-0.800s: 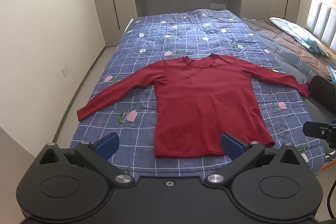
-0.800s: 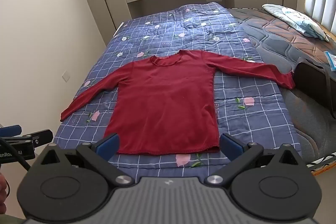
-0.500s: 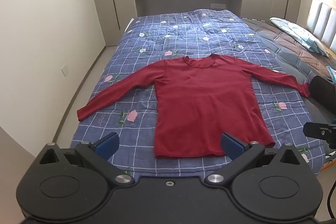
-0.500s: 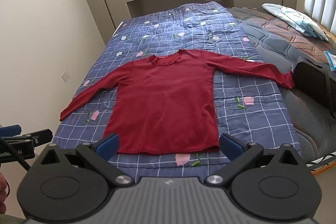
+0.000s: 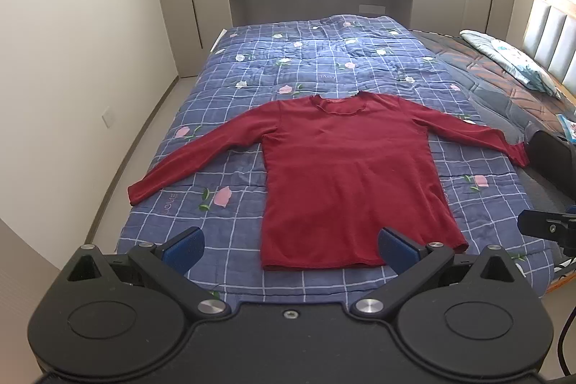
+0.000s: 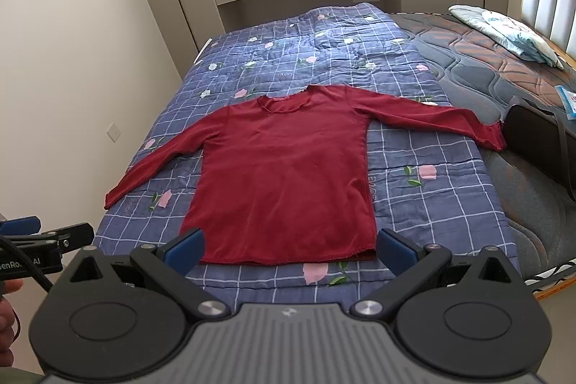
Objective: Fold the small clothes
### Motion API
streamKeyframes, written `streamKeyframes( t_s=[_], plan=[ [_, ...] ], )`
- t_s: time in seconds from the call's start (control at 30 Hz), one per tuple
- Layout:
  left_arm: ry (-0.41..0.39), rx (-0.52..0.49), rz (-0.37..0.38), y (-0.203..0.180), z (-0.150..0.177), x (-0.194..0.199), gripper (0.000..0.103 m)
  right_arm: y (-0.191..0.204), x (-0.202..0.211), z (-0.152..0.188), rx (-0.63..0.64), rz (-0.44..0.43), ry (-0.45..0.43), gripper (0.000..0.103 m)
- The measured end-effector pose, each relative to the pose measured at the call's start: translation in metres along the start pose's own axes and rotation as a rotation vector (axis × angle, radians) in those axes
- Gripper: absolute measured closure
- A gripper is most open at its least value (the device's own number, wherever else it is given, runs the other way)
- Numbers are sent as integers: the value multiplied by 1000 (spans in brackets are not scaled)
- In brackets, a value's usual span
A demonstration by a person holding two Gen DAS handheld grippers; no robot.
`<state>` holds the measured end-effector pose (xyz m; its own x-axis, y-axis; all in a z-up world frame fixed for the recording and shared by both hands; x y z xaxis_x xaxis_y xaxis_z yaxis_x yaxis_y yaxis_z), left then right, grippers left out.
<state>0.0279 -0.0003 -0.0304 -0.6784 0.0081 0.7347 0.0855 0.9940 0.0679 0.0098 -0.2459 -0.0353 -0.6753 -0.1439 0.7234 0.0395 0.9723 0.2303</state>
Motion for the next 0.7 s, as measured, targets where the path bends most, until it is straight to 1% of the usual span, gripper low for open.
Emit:
streamKeyframes(
  t_s=[0.7],
  plan=[
    [0,-2,5,-5,-1,2,1,-5,4,0,-2,4,-1,0]
  ],
)
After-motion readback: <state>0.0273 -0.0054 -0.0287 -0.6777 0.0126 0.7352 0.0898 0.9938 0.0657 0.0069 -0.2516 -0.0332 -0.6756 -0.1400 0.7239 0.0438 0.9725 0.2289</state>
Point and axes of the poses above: each gripper's, at about its wrist camera, not at the fingertips, and x roughly against the way its jaws point, y to its left, z to its underside, the point moved 4 cm from there along -x, roughly the way its jaws point, and after that the axes turned 1 degree about y, right-handed, at the moved point
